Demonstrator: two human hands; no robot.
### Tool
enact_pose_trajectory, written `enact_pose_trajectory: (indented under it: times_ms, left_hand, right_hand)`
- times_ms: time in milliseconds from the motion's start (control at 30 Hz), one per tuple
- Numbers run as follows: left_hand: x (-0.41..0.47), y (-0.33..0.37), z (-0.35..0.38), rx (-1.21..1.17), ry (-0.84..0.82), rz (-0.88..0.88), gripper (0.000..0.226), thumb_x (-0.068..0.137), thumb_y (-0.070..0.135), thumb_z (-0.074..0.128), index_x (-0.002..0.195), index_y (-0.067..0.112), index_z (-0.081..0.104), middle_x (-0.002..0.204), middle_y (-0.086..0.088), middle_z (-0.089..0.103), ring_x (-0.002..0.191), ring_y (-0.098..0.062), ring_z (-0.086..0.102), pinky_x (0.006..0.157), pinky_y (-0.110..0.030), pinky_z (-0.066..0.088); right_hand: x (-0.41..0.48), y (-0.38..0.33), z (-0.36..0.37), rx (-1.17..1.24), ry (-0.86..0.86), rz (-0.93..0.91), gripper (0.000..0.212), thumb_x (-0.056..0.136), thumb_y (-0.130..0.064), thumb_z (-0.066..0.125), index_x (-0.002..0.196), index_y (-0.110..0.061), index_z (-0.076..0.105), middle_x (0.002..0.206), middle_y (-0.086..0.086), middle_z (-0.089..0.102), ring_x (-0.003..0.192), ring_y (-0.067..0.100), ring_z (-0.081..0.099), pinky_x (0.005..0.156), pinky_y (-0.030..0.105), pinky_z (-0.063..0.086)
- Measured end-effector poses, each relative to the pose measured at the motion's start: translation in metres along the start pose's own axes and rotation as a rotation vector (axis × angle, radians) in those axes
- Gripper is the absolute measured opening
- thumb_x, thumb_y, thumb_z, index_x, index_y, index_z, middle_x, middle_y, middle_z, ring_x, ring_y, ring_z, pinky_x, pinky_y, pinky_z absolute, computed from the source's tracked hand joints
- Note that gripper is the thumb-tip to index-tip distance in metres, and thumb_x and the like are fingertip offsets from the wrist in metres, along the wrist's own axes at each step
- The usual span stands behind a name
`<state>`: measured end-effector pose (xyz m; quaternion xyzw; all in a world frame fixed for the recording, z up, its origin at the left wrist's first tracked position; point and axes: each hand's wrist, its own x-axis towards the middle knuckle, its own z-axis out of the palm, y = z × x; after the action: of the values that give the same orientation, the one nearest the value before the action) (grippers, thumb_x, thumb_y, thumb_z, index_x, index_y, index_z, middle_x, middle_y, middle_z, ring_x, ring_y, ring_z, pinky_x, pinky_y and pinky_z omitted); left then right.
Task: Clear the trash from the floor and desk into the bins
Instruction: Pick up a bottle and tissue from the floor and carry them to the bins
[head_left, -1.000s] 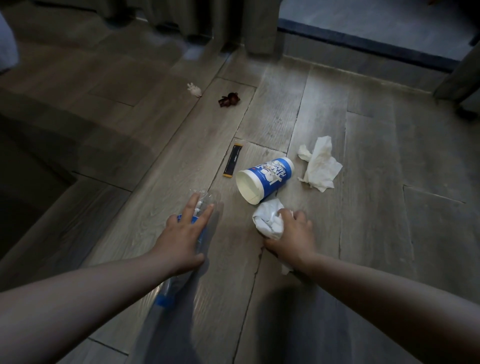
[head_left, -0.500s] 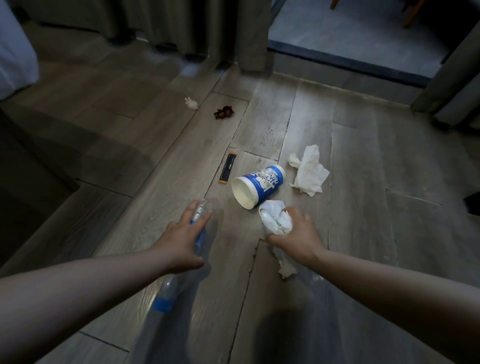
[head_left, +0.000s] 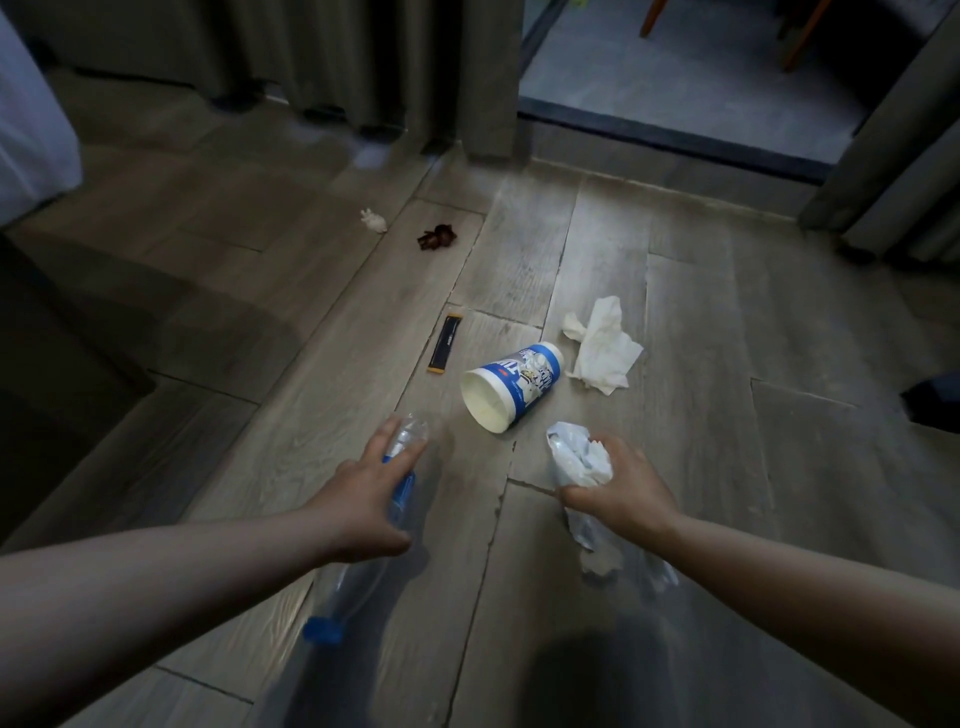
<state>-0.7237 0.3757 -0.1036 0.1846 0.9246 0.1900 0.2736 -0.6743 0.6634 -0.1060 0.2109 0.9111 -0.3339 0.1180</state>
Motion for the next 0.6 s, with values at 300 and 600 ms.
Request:
enact_pose_trajectory:
  times_ms: [300,600]
  left_hand:
    - [0.011,0.002,0.009,0.012,-0.045,0.009,0.11,0.075,0.025,0.076,0.15,0.041,-0.003,0.15,0.02,-0.034,0.13,-0.026,0.038,0.088,-0.031,0.054]
    - [0.013,0.0,0.008,0.009,-0.037,-0.012,0.11,0.073,0.029,0.076,0.15,0.042,-0.002,0.15,0.02,-0.033,0.133,-0.027,0.033,0.092,-0.032,0.052]
  right_hand:
    - [-0.002,0.016,0.025,-0.068,-0.103,-0.019,0.084,0.066,-0.034,0.078,0.139,-0.024,0.038,0.136,0.003,0.043,0.114,0.02,0.048,0.086,0.031,0.045]
    - [0.003,0.017,0.029,-0.058,-0.116,-0.03,0.067,0.068,-0.025,0.079,0.127,-0.023,0.048,0.119,0.0,0.053,0.099,0.014,0.053,0.079,0.032,0.052]
